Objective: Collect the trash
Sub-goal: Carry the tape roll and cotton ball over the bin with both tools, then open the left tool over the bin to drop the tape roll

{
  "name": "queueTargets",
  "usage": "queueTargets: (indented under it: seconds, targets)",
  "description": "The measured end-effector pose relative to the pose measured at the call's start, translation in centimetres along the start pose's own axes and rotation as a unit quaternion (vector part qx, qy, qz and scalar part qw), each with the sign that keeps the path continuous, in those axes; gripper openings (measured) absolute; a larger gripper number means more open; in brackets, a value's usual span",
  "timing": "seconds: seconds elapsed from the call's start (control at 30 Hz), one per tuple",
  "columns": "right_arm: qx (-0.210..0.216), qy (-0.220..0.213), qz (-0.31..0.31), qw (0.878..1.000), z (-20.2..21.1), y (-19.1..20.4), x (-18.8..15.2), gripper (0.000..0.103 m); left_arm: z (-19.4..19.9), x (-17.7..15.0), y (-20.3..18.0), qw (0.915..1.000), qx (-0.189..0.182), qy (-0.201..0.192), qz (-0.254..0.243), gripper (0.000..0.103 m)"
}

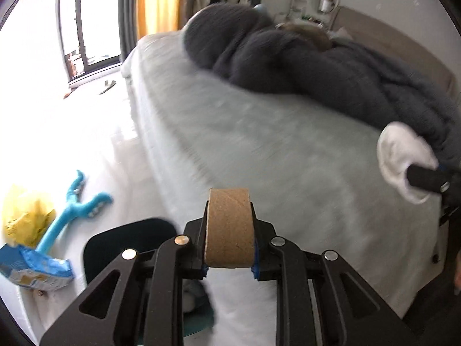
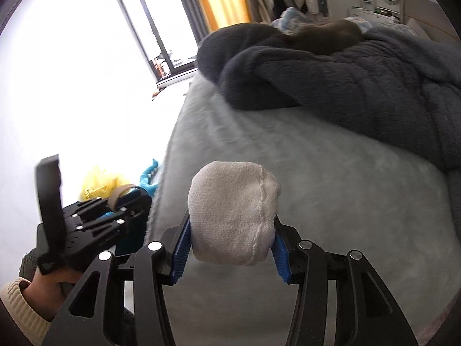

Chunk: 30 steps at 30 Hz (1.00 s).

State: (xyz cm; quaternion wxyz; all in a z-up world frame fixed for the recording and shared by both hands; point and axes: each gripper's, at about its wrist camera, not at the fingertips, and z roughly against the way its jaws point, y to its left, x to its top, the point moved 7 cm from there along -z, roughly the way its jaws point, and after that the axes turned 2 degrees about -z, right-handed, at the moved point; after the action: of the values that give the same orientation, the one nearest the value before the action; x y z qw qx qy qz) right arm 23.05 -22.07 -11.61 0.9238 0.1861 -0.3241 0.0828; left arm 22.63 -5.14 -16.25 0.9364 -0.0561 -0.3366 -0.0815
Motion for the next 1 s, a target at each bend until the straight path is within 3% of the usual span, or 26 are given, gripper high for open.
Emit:
queueTargets:
  seconds: [0.17, 0.33, 1.0]
  targets:
    - [0.013, 0.005, 0.013, 1.000, -1.9, 3.2, 0.5, 0.050, -1.2, -2.5, 4.1, 0.9983, 0.030, 0.042, 0.027, 0.023]
    - [0.032, 0.016, 0.028, 0.999, -4.2, 6.5, 0.8, 0.050, -1.6, -4.5, 7.4, 0.9960, 0.043, 0.058, 0.053, 0.023]
    - [0.087, 0.082, 0.097, 0.988, -13.5, 18.5, -1.3, 0.050, -4.5, -11.9, 17.0, 0.9784, 0.048, 0.142, 0.142, 0.023]
